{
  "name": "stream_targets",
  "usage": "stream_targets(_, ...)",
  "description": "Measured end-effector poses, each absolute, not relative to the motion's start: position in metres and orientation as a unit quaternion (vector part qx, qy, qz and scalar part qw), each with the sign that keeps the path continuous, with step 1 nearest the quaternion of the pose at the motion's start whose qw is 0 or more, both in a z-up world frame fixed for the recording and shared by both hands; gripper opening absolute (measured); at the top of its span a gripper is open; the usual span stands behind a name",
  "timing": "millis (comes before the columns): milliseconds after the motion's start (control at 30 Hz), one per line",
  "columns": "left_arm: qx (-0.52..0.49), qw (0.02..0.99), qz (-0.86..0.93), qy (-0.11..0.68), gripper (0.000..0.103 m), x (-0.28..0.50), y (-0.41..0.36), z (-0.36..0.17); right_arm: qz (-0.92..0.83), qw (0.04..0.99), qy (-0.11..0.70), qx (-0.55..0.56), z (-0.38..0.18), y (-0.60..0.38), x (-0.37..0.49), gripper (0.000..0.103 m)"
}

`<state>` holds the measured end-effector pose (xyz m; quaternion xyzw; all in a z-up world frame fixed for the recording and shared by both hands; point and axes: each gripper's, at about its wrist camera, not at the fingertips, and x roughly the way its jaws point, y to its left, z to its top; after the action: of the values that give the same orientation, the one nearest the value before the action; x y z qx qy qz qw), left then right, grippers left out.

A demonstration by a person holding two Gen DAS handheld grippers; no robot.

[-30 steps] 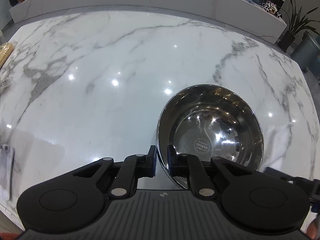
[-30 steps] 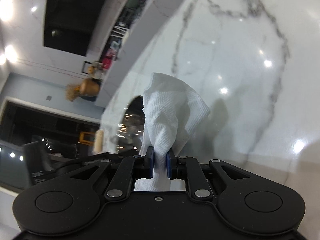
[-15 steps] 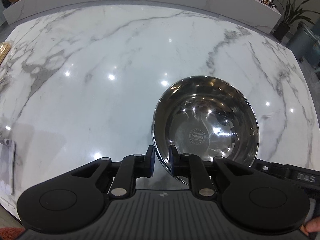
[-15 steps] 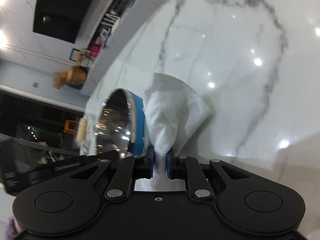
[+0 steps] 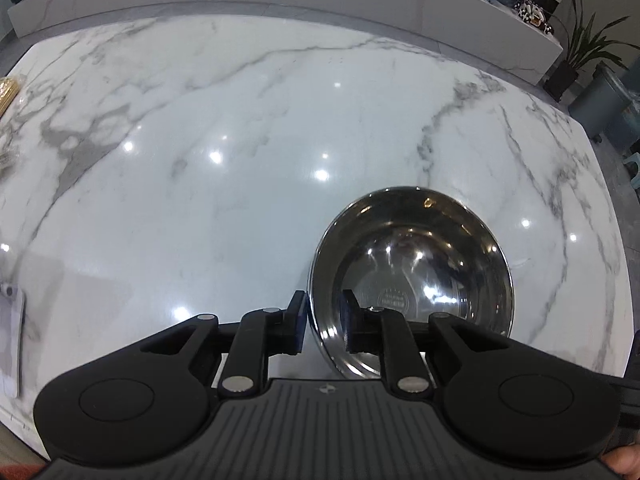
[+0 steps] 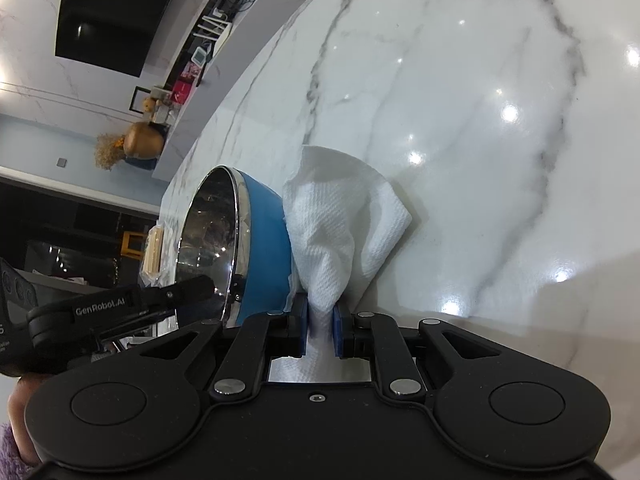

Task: Clean bowl
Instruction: 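Hold the bowl rim with the left tool while the right tool keeps the cloth beside the bowl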

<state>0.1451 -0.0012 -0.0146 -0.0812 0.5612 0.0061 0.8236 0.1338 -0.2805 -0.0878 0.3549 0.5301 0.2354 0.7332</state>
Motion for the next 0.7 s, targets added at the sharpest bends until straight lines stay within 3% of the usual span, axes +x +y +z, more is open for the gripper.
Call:
stream_targets(367, -0.086, 0.815, 0.003, 0.573, 0.013, 0.133, -0.006, -0.017, 0.264, 0.74, 0.483, 0.387, -0.057, -0.309, 0.124, 0.013)
stream_targets(700, -0.08, 0.812, 0.011, 0.577, 0.014, 0.126, -0.011, -0.016, 0.249, 0.735, 0.514, 0.366, -0.069, -0.301, 0.125, 0.013)
